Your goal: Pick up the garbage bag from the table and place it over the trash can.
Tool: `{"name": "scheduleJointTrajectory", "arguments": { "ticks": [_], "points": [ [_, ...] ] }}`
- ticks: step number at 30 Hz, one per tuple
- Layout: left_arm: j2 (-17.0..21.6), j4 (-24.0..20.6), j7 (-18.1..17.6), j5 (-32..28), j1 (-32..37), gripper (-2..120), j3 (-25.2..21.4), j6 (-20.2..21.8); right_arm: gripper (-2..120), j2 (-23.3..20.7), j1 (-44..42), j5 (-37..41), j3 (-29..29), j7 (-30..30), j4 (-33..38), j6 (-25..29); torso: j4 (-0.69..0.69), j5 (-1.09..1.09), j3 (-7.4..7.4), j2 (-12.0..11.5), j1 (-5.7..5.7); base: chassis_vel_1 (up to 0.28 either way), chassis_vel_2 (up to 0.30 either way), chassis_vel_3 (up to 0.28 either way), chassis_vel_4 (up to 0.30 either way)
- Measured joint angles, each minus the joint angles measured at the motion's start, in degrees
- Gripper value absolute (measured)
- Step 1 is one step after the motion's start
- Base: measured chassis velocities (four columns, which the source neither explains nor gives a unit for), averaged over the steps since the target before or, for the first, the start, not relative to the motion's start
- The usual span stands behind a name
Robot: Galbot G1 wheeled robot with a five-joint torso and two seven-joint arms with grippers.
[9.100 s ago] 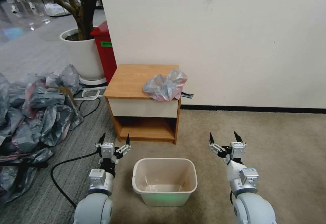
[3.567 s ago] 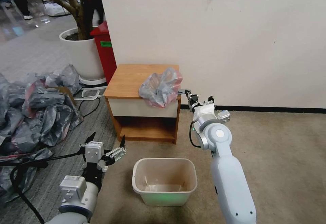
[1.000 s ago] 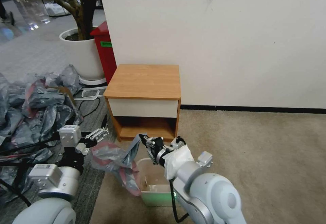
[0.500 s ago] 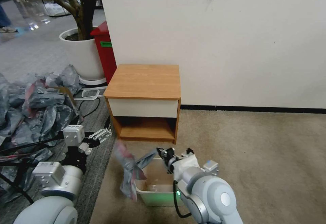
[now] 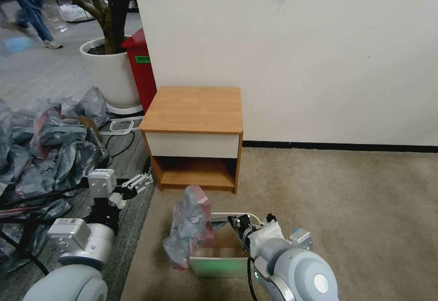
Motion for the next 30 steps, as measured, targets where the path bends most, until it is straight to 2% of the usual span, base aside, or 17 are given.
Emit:
{"name": "scheduleJointTrajectory", "arguments": {
  "ticks": [2,4,5,8,9,12,13,14,16,18,19,21,22,24,27,28,30],
  "points": [
    [-0.05,0.0,0.03,0.11,0.04,100,0.03,-0.01,2,0.01,-0.01,0.03,0.09,0.44,0.02,-0.1,0.0,-0.01,0.0,0.0,0.0,0.0,0.0,0.0,0.0],
    [-0.13,0.0,0.11,0.29,0.1,100,0.08,-0.04,12,-0.02,-0.05,-0.04,0.09,0.73,0.22,-0.22,0.0,-0.01,0.0,0.0,0.0,0.0,0.0,0.0,0.0],
    [-0.13,0.0,0.11,0.29,0.1,100,0.08,-0.04,12,-0.02,-0.05,-0.04,0.09,0.73,0.22,-0.22,0.0,-0.01,0.0,0.0,0.0,0.0,0.0,0.0,0.0],
    [-0.47,0.0,0.43,0.9,0.27,100,0.47,-0.08,27,-0.26,-0.33,-0.33,0.12,1.48,0.73,-0.36,0.0,-0.01,0.0,0.0,0.0,0.0,0.0,0.0,0.0],
    [-0.47,0.0,0.43,0.9,0.27,100,0.47,-0.08,27,-0.26,-0.33,-0.33,0.12,1.48,0.73,-0.36,0.0,-0.01,0.0,0.0,0.0,0.0,0.0,0.0,0.0],
    [-0.83,0.0,1.14,1.73,0.49,100,1.14,-0.19,40,-0.59,-1.02,-1.01,0.16,2.26,1.46,-0.48,0.0,-0.01,0.0,0.0,0.0,0.0,0.0,0.0,0.0],
    [-0.83,0.0,1.14,1.73,0.49,100,1.14,-0.19,40,-0.59,-1.02,-1.01,0.16,2.26,1.46,-0.48,0.0,-0.01,0.0,0.0,0.0,0.0,0.0,0.0,0.0],
    [-0.89,0.0,1.27,1.99,0.53,100,1.5,-0.2,46,-0.74,-1.31,-1.42,0.17,2.83,1.85,-0.52,0.0,-0.01,0.0,0.0,0.0,0.0,0.0,0.0,0.0],
    [-0.91,0.0,1.37,2.18,0.52,100,1.83,-0.21,52,-0.89,-1.52,-1.62,0.26,3.37,2.25,-0.53,0.0,-0.01,0.0,0.0,0.0,0.0,0.0,0.0,0.0],
    [-0.9,0.0,1.72,2.73,0.41,100,2.29,-0.22,64,-1.35,-1.93,-2.12,0.55,4.23,3.56,-0.59,0.0,-0.01,0.0,0.0,0.0,0.0,0.0,0.0,0.0],
    [-0.9,0.0,1.72,2.73,0.41,100,2.29,-0.22,64,-1.35,-1.93,-2.12,0.55,4.23,3.56,-0.59,0.0,-0.01,0.0,0.0,0.0,0.0,0.0,0.0,0.0],
    [-0.81,0.0,1.94,3.13,0.46,100,2.56,-0.22,70,-1.68,-2.14,-2.52,0.8,4.3,4.57,-0.71,0.0,-0.01,0.0,0.0,0.0,0.0,0.0,0.0,0.0],
    [-0.69,0.0,2.25,3.45,0.56,100,2.92,-0.22,77,-1.99,-2.3,-3.24,1.08,4.25,5.68,-1.15,0.0,0.0,0.0,0.0,0.0,0.0,0.0,0.0,0.0],
    [-0.62,0.0,2.42,3.6,0.59,100,3.11,-0.22,80,-2.09,-2.36,-3.82,1.2,4.08,6.11,-1.39,0.0,-0.01,0.0,0.0,0.0,0.0,0.0,0.0,0.0],
    [0.42,0.54,3.14,4.55,0.8,100,5.15,0.13,94,-2.7,-2.84,-9.98,2.51,-0.71,8.38,-4.1,0.01,0.0,0.0,0.0,0.0,0.0,0.0,0.0,0.0],
    [0.42,0.54,3.14,4.55,0.8,100,5.15,0.13,94,-2.7,-2.84,-9.98,2.51,-0.71,8.38,-4.1,0.01,0.0,0.0,0.0,0.0,0.0,0.0,0.0,0.0],
    [1.28,1.93,3.14,5.49,1.03,100,6.77,0.22,99,-2.97,-3.63,-12.91,4.11,-5.31,9.1,-6.55,0.0,0.0,0.0,0.0,0.0,0.0,0.0,0.0,0.0]
  ]
}}
